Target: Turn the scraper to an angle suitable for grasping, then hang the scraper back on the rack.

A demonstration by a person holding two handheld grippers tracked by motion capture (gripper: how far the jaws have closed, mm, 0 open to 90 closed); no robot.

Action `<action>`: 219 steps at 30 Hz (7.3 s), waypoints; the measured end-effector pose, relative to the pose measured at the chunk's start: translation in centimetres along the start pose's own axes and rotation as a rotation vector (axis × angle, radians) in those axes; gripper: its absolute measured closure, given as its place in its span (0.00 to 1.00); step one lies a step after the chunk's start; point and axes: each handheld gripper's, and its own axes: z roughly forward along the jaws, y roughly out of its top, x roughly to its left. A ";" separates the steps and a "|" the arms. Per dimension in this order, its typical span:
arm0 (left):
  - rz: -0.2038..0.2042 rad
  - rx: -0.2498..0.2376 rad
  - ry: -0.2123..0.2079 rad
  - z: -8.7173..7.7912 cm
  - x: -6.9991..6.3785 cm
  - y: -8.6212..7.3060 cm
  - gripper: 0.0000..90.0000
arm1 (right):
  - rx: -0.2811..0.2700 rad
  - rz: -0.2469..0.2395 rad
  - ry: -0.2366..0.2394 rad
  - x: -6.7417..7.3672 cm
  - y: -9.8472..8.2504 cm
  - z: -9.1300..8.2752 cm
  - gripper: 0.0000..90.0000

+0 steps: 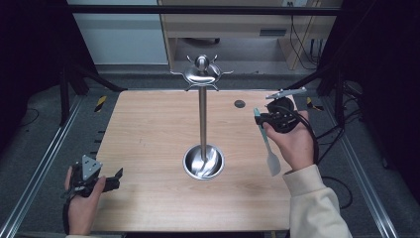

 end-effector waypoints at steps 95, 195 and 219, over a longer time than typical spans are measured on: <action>-0.001 -0.027 -0.005 -0.2 0.2 0.2 0.04 | -0.597 -0.167 0.152 10.9 2.2 -9.6 0.82; 0.012 0.001 -0.027 0.2 0.0 0.1 0.03 | -0.522 -0.141 0.171 10.3 2.5 -7.5 0.54; 0.025 0.000 -0.030 0.3 -0.1 0.3 0.03 | -0.537 -0.074 -0.038 6.1 1.0 -6.4 0.11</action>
